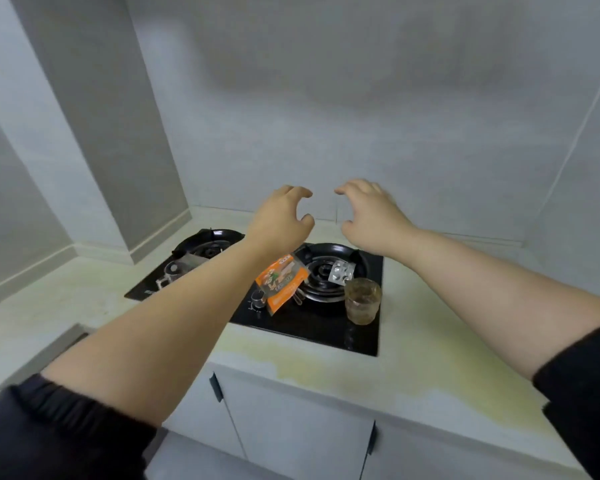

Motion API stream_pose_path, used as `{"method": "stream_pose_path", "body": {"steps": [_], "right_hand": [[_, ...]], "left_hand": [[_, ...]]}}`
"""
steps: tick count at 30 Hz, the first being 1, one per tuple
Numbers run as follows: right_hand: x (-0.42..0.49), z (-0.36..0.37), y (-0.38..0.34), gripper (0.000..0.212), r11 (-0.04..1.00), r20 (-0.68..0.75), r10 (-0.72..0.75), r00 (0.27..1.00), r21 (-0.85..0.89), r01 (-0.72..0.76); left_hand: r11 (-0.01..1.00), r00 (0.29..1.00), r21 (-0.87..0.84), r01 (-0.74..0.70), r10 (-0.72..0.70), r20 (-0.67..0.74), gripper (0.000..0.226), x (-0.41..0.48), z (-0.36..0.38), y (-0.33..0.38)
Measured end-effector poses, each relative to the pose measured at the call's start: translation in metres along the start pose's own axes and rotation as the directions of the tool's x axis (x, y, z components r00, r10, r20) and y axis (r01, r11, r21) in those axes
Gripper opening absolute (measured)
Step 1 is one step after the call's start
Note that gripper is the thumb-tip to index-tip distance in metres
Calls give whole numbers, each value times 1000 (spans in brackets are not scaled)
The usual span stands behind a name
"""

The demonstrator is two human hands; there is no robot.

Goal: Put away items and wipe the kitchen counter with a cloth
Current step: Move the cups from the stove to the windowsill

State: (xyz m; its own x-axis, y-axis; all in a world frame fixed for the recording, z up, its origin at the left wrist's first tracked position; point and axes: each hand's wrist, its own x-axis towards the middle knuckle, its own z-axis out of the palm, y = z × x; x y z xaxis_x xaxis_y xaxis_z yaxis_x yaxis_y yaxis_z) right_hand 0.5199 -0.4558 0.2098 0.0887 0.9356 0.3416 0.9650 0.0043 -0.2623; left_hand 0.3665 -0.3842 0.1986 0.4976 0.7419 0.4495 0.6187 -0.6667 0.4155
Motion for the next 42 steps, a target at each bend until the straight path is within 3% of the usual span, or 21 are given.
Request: {"method": "stream_pose_path", "body": {"steps": [6, 12, 17, 23, 27, 31, 34, 37, 38, 42], "right_hand": [[-2, 66, 9, 57, 996, 109, 59, 992, 66, -66], [10, 149, 40, 54, 965, 269, 91, 959, 215, -152], [25, 223, 55, 55, 836, 416, 187, 890, 408, -367], [49, 275, 59, 48, 645, 537, 311, 784, 487, -589], [59, 295, 51, 59, 633, 611, 233, 757, 495, -595], [72, 317, 43, 74, 631, 601, 138, 787, 559, -538], [87, 326, 34, 74, 548, 571, 122, 812, 643, -535], [106, 324, 25, 61, 420, 553, 184, 813, 704, -573], [109, 324, 24, 55, 427, 535, 208, 819, 703, -568], [93, 328, 27, 46, 689, 476, 241, 846, 530, -495]], "left_hand": [[986, 989, -83, 143, -138, 60, 42, -17, 47, -53], [952, 938, -29, 304, -294, 186, 39, -27, 122, -113], [919, 889, 234, 317, -374, 263, 40, -32, 174, -172], [902, 874, 157, 401, -429, 230, 44, -25, 196, -213], [912, 877, 123, 391, -410, 252, 44, -26, 200, -230], [919, 891, 85, 386, -395, 225, 46, -23, 197, -249], [931, 901, 64, 360, -365, 234, 49, -20, 196, -260], [943, 907, 80, 324, -334, 258, 54, -14, 196, -269], [944, 905, 78, 319, -328, 269, 54, -13, 197, -272], [951, 896, 79, 298, -307, 321, 53, -8, 200, -276]]}}
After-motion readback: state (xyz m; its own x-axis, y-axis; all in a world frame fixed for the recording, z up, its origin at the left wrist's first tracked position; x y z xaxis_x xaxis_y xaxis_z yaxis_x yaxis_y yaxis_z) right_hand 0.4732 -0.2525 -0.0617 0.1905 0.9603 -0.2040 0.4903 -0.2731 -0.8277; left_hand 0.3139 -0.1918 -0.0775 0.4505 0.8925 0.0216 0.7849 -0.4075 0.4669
